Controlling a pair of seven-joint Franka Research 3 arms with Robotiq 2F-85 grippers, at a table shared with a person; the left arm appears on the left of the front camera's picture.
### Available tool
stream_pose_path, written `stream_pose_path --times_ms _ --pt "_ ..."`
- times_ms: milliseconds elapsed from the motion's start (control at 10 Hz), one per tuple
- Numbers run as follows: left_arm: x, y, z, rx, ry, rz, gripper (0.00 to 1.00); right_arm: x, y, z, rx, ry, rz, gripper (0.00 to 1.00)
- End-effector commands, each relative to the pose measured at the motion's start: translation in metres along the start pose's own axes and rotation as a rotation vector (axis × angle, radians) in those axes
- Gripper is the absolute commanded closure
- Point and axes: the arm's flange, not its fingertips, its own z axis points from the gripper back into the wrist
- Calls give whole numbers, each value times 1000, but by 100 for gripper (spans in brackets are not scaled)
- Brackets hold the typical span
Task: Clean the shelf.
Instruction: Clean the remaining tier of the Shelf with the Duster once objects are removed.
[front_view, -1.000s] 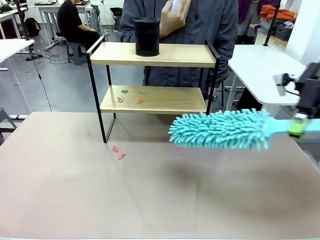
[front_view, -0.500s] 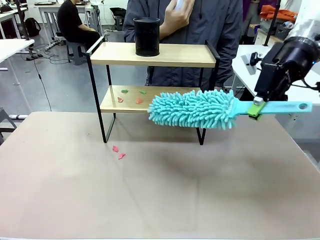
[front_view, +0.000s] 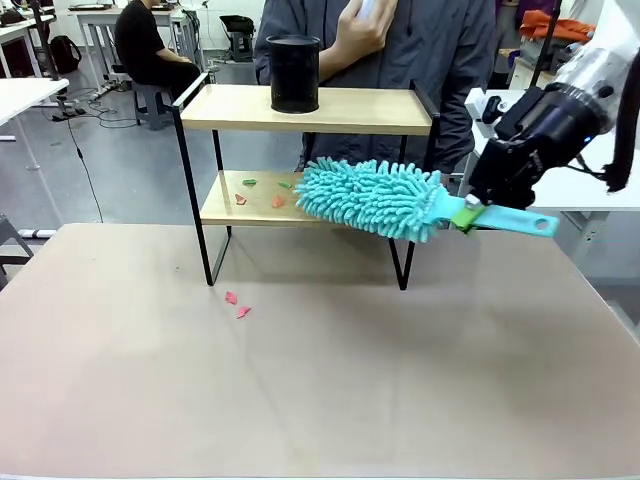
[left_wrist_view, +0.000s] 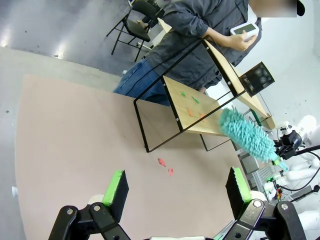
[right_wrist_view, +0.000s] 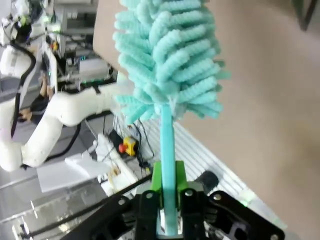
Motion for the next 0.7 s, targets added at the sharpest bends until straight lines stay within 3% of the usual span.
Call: stream_pose_path --times_ms 0,100,200,500,600 --pt "-2 1 -2 -15 -19 -17 0 -2 0 -11 13 -132 -27 88" --pt "-2 1 -2 -15 -19 -17 0 -1 -7 -9 17 -162 -75 88" --pt "-2 1 -2 -15 -19 -17 0 2 -4 -3 1 -62 -14 88" --pt "-2 1 -2 -15 -19 -17 0 1 -11 -6 -1 -95 -38 88" --pt "-2 1 -2 -15 -19 -17 0 10 -12 -11 -71 -117 -93 88"
